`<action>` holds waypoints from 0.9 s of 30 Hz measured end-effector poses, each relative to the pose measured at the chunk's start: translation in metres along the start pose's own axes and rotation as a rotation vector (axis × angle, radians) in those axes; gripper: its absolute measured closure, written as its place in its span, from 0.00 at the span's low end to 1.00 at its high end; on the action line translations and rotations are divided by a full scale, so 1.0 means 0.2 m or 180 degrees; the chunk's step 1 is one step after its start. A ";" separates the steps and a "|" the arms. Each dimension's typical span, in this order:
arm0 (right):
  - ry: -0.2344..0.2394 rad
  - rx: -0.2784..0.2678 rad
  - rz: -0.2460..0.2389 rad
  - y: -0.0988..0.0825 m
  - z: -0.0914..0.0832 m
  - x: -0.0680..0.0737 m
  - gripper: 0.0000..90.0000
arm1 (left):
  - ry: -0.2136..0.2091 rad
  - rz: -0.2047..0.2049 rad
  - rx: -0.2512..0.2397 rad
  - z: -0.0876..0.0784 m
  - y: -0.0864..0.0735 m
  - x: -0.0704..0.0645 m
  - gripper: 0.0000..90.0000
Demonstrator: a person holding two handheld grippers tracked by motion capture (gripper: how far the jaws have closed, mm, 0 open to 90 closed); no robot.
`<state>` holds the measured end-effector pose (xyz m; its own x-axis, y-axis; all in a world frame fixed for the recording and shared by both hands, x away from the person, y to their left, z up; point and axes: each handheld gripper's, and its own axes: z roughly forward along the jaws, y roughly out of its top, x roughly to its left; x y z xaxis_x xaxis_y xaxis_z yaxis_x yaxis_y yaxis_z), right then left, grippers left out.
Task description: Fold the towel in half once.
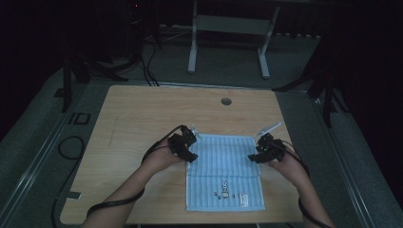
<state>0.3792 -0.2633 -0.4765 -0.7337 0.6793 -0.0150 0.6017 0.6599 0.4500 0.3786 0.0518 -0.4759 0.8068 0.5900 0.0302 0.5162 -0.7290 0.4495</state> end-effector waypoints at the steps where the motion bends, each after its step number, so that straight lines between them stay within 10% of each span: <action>1: -0.0046 -0.0020 0.0017 0.03 -0.01 -0.03 0.51 | 0.0000 0.0000 0.0000 0.00 0.00 0.00 0.51; 8: -0.0185 0.0059 0.0236 0.22 0.07 -0.22 0.56 | 0.0084 -0.0317 -0.0117 0.09 0.15 0.23 0.45; 13: -0.0216 0.0285 0.0389 0.28 0.20 -0.31 0.58 | 0.0129 -0.0348 0.0136 0.22 0.21 0.30 0.41; 27: -0.0176 0.0592 0.0440 0.24 0.37 -0.34 0.67 | 0.0054 -0.0410 0.0280 0.39 0.19 0.32 0.48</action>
<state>0.4817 -0.2548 -0.5192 -0.6249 0.7806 -0.0160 0.7469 0.6036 0.2789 0.4727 0.0348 -0.5260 0.7278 0.6858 -0.0073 0.6389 -0.6740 0.3708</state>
